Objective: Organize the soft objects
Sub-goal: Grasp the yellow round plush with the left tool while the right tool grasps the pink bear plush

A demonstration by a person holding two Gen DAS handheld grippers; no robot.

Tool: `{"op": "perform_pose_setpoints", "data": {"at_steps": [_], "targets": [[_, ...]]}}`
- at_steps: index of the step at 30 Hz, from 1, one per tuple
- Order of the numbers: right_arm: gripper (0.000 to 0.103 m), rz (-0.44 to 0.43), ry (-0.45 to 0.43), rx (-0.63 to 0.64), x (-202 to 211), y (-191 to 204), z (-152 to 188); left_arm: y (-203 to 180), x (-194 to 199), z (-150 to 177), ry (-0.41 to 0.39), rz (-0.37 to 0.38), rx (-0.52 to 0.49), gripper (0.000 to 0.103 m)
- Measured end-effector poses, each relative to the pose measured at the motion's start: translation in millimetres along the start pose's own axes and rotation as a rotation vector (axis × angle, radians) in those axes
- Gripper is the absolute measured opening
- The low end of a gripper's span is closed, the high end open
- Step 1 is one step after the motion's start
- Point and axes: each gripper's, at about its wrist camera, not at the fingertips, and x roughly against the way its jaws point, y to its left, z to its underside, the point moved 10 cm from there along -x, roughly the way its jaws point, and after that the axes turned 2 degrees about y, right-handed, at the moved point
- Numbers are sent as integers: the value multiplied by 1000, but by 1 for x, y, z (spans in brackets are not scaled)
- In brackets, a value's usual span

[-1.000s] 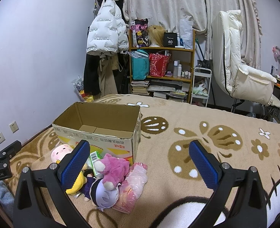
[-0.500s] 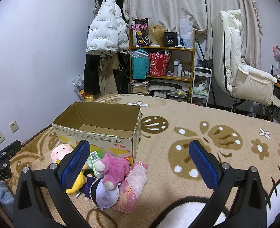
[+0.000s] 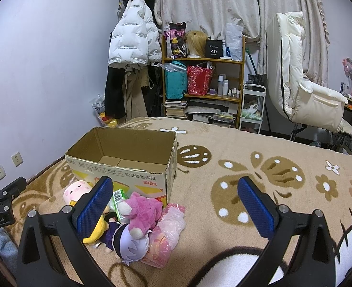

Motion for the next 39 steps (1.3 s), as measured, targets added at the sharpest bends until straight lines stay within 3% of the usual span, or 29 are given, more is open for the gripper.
{"op": "perform_pose_setpoints", "data": {"at_steps": [21, 28, 39], "targets": [[103, -54, 51, -27, -31, 10, -4, -21, -23, -14, 50, 69, 8, 103], [103, -71, 123, -11, -60, 18, 1, -39, -45, -10, 92, 77, -31, 103], [103, -188, 283, -96, -104, 20, 23, -69, -73, 1, 153, 109, -111, 103]]}}
